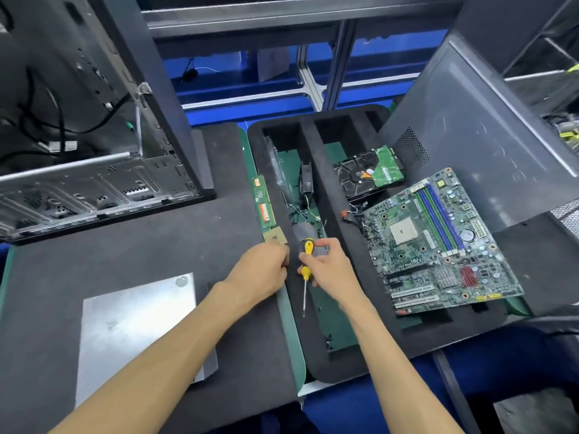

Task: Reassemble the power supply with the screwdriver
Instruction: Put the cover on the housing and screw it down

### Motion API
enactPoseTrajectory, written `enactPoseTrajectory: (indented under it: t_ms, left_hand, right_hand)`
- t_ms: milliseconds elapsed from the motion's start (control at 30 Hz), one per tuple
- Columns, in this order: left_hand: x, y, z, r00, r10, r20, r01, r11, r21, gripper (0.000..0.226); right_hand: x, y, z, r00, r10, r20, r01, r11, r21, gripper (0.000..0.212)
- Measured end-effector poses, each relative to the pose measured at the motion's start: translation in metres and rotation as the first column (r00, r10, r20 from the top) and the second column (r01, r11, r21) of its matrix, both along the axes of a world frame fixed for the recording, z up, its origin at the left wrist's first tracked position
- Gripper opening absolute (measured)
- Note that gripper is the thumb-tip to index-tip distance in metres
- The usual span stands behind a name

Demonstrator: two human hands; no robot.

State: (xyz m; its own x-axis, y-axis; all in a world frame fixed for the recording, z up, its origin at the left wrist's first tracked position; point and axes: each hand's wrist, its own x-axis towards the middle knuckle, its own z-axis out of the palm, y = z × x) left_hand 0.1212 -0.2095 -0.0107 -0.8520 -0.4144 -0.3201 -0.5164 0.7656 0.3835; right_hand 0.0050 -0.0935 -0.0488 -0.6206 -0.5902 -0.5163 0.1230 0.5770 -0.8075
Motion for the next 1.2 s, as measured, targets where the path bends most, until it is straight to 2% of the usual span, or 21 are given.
enactPoseTrajectory:
  t_ms: [67,133,267,333,433,567,733,900,1000,1067,1133,1200]
  left_hand:
    - [0.001,0.003,0.001,0.996,0.046,-0.082,-0.048,0.999,-0.018,0.014]
    - [0.001,0.010,0.001,0.985,0.089,-0.145,-0.091,0.996,-0.006,0.013]
    - [0.001,0.032,0.001,0.988,0.080,-0.131,-0.072,0.996,0.061,0.013]
    - [0.002,0.042,0.000,0.989,0.079,-0.126,-0.070,0.995,0.071,0.013]
    - [0.004,0.054,0.001,0.985,0.104,-0.139,-0.092,0.992,0.091,0.012]
    - [0.007,0.066,0.009,0.976,0.109,-0.188,-0.087,0.989,0.122,0.012]
    - [0.018,0.069,0.019,0.967,0.120,-0.224,-0.091,0.987,0.136,0.013]
    - [0.042,0.062,0.031,0.957,0.154,-0.245,-0.115,0.979,0.166,0.013]
    - [0.068,0.053,0.045,0.911,0.225,-0.346,-0.159,0.965,0.208,0.013]
    - [0.091,0.042,0.054,0.832,0.321,-0.453,-0.236,0.943,0.235,0.014]
    - [0.120,0.030,0.062,0.695,0.443,-0.566,-0.359,0.896,0.260,0.013]
    - [0.153,0.018,0.064,0.525,0.574,-0.629,-0.499,0.806,0.319,0.012]
  right_hand:
    - [-0.010,0.009,-0.003,0.986,0.160,-0.055,-0.149,0.975,0.167,0.031]
    - [-0.019,0.022,-0.006,0.951,0.297,-0.086,-0.253,0.907,0.338,0.029]
    - [-0.018,0.042,-0.011,0.916,0.391,-0.094,-0.297,0.814,0.499,0.024]
    - [-0.008,0.051,-0.014,0.878,0.464,-0.113,-0.336,0.768,0.546,0.021]
    - [0.013,0.064,-0.022,0.803,0.567,-0.180,-0.377,0.720,0.583,0.028]
    - [0.029,0.070,-0.023,0.782,0.563,-0.269,-0.338,0.745,0.576,0.031]
    - [0.035,0.075,-0.020,0.721,0.599,-0.349,-0.275,0.709,0.650,0.030]
    - [0.038,0.078,-0.006,0.732,0.583,-0.352,-0.250,0.711,0.657,0.034]
    - [0.039,0.072,0.016,0.745,0.518,-0.420,-0.186,0.767,0.615,0.036]
    - [0.042,0.061,0.034,0.750,0.408,-0.521,-0.165,0.877,0.451,0.034]
    - [0.053,0.039,0.051,0.773,0.311,-0.552,-0.224,0.949,0.222,0.025]
    - [0.073,0.010,0.059,0.804,0.271,-0.530,-0.305,0.952,0.024,0.017]
